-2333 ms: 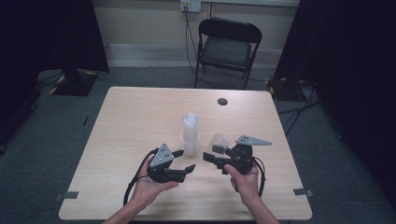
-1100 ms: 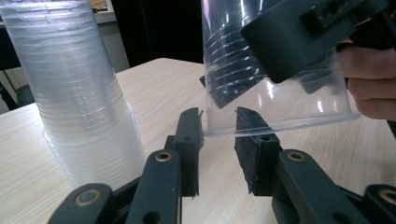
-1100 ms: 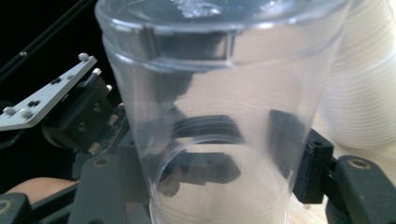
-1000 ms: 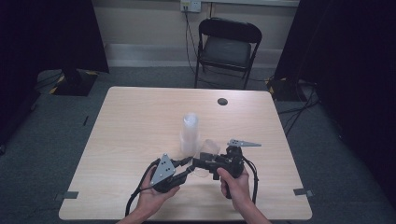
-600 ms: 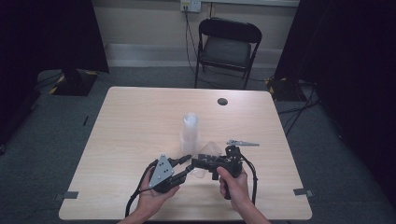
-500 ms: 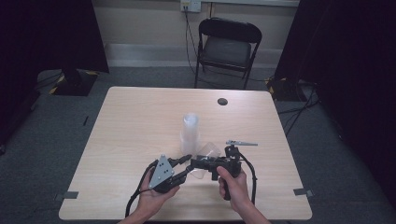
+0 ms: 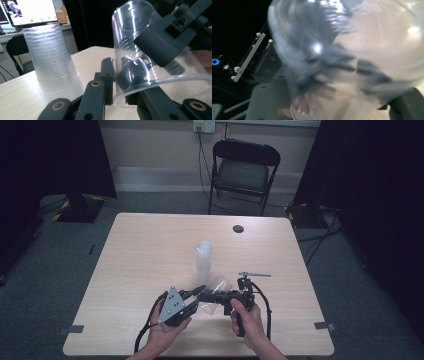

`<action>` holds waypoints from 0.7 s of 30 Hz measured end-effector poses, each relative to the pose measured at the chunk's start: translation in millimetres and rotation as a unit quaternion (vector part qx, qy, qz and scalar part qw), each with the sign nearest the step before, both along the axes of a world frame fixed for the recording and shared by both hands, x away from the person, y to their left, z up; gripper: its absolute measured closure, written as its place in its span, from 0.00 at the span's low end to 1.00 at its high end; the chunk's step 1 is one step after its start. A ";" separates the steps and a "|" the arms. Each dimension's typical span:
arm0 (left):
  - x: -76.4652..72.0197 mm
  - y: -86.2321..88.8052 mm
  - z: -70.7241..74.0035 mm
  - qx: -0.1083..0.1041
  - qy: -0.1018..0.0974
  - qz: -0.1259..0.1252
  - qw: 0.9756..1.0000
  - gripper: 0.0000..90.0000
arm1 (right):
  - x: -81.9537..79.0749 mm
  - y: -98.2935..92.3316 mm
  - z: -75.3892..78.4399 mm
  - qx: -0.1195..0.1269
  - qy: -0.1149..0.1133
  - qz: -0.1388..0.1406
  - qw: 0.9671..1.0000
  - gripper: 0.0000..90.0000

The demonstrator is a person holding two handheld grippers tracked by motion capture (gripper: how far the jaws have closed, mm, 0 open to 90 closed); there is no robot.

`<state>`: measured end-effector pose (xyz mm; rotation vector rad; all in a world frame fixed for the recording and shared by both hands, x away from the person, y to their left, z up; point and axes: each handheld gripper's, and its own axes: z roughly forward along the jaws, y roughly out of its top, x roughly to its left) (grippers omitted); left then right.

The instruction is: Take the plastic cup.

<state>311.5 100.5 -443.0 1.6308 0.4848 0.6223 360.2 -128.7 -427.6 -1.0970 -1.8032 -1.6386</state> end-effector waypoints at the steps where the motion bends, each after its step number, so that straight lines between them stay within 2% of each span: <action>1: -0.1 -0.2 -0.1 0.004 -0.001 -0.001 1.000 0.91 | 0.0 -0.2 0.1 0.001 -0.003 -0.001 1.000 0.37; 4: 0.2 -1.0 -0.4 -0.002 0.002 -0.004 1.000 0.93 | -0.2 -1.4 1.2 -0.003 -0.014 -0.009 1.000 0.33; 8: 1.5 -0.3 -0.6 0.001 0.005 -0.004 1.000 0.94 | -0.4 -1.1 2.3 -0.011 -0.027 -0.016 0.999 0.30; 11: 2.1 1.1 0.0 -0.002 0.015 -0.006 1.000 0.94 | -1.1 -0.4 2.7 -0.018 -0.038 -0.019 0.999 0.28; 16: 2.6 2.5 1.2 -0.009 0.030 -0.009 0.999 0.95 | -1.7 0.4 3.1 -0.016 -0.045 -0.016 0.999 0.27; 21: 3.3 4.4 1.8 -0.007 0.033 -0.006 0.999 0.95 | -1.6 0.9 3.1 -0.014 -0.037 -0.008 0.999 0.25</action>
